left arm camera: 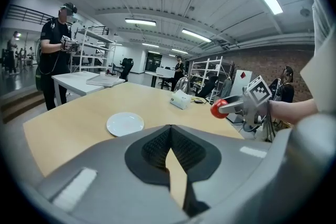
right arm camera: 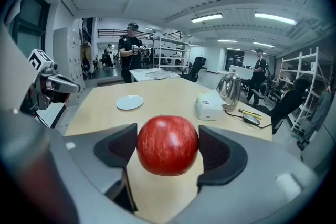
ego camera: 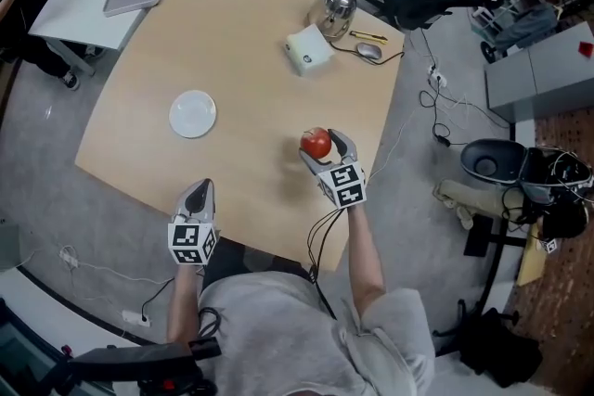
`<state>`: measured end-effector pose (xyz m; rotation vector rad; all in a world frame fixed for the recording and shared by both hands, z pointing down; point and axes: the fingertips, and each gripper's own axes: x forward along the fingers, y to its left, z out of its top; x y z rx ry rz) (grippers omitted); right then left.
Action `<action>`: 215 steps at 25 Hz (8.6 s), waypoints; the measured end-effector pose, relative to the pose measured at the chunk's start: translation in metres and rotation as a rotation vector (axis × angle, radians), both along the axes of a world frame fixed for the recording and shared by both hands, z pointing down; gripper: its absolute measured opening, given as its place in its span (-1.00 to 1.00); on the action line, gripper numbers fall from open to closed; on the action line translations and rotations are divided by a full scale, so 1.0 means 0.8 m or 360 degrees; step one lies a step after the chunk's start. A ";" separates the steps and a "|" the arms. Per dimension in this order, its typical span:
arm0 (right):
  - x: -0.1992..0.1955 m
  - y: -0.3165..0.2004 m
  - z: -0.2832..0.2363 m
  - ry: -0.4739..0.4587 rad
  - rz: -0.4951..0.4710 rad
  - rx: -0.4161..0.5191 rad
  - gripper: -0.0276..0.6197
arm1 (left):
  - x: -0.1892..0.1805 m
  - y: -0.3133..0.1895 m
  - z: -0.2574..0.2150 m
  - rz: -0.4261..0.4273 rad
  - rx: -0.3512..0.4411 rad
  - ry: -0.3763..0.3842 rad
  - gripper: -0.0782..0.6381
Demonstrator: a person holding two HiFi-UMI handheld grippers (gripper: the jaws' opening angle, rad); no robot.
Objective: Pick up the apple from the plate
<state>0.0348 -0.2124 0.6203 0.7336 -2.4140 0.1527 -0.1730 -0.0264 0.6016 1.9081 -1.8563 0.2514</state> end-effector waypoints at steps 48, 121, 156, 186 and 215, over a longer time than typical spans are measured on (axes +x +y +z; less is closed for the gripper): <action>0.126 0.035 0.140 -0.0015 0.0212 -0.0198 0.24 | 0.097 -0.021 0.003 0.0173 -0.0096 -0.0134 -0.73; 0.210 0.107 0.097 -0.0185 0.0552 -0.0129 0.17 | 0.165 -0.015 -0.011 0.0342 -0.0005 -0.0124 -0.73; 0.322 0.135 -0.025 -0.0332 0.0773 0.0181 -0.65 | 0.299 -0.050 -0.039 0.0602 0.0133 -0.0072 -0.73; 0.374 0.139 -0.037 -0.0372 0.0679 0.0227 -0.90 | 0.361 -0.050 -0.043 0.0546 0.0174 -0.0070 -0.73; 0.374 0.139 -0.036 -0.0422 0.0691 0.0208 -0.90 | 0.359 -0.051 -0.042 0.0536 0.0167 -0.0084 -0.73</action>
